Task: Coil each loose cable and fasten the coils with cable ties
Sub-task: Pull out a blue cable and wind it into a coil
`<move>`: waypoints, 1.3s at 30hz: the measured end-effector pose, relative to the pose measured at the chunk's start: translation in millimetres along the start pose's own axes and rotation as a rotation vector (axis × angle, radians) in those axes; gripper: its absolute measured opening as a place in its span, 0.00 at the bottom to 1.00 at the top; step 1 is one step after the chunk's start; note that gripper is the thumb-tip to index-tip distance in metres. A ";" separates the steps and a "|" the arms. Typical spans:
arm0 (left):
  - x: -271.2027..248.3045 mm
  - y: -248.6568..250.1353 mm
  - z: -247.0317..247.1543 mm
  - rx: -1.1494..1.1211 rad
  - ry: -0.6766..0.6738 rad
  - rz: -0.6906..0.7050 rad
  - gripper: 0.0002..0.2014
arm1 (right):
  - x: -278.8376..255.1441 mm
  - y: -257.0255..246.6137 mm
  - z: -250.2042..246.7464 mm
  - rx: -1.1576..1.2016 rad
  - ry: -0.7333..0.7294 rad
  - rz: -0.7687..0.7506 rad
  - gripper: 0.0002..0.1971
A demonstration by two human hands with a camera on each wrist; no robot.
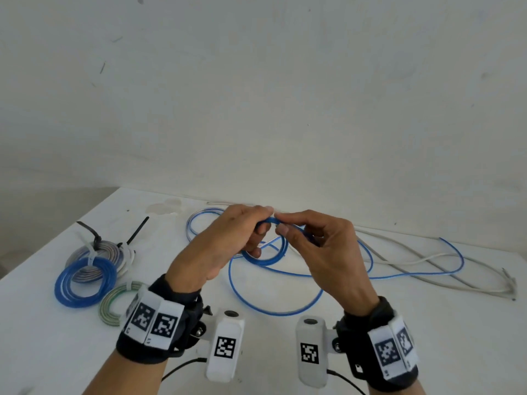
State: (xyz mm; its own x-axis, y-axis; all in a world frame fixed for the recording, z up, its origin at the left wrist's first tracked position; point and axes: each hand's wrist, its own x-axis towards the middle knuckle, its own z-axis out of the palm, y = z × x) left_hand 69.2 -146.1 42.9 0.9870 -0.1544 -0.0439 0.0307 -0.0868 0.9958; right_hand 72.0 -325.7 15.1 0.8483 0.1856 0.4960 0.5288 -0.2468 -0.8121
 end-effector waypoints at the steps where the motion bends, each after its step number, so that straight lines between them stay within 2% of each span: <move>1: 1.2 -1.0 2.3 -0.017 -0.002 0.011 0.22 | -0.1 -0.2 -0.6 -0.011 -0.001 -0.004 0.09; 3: 3.3 -0.7 4.1 -0.150 0.015 0.029 0.23 | 0.1 -2.1 -0.1 0.038 0.025 -0.009 0.10; 7: 2.4 6.6 -2.7 -0.565 0.064 0.058 0.23 | 0.1 -8.1 6.3 0.243 0.144 0.012 0.08; 10: 1.1 7.7 -4.0 -0.716 0.060 0.090 0.23 | -2.3 -10.9 19.8 0.328 0.169 0.029 0.10; 13: 1.7 5.5 1.3 -0.699 0.088 0.100 0.22 | -4.4 -9.5 29.4 0.328 0.231 0.045 0.09; 16: 2.6 4.3 -1.9 -0.492 0.084 0.067 0.21 | -3.8 -6.3 24.0 0.267 0.235 0.034 0.08; 20: -0.1 4.3 -3.2 -0.136 0.019 -0.002 0.22 | -1.4 -4.3 9.4 0.100 0.085 -0.004 0.09; 24: -1.9 0.9 1.8 0.064 -0.013 0.068 0.24 | -0.4 -3.1 0.6 0.010 0.021 -0.006 0.09; 29: 0.6 -1.4 1.7 -0.047 0.030 0.147 0.24 | -1.1 -4.8 7.6 0.071 0.092 -0.025 0.09; 32: 1.4 3.8 -0.9 -0.337 0.057 0.119 0.23 | -3.3 -8.0 17.2 0.199 0.243 -0.009 0.06; 35: 0.6 8.1 -5.6 -0.578 0.052 0.089 0.22 | -5.3 -11.4 27.6 0.317 0.236 0.003 0.04; 39: 0.7 7.1 -0.4 -0.611 0.067 0.088 0.23 | -7.0 -9.9 33.3 0.330 0.270 0.027 0.06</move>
State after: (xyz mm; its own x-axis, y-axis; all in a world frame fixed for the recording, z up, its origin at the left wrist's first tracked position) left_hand 70.1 -146.5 49.9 0.9971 -0.0713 0.0262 0.0135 0.5053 0.8628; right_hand 59.9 -292.9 9.4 0.8621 -0.0829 0.5000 0.5058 0.0779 -0.8591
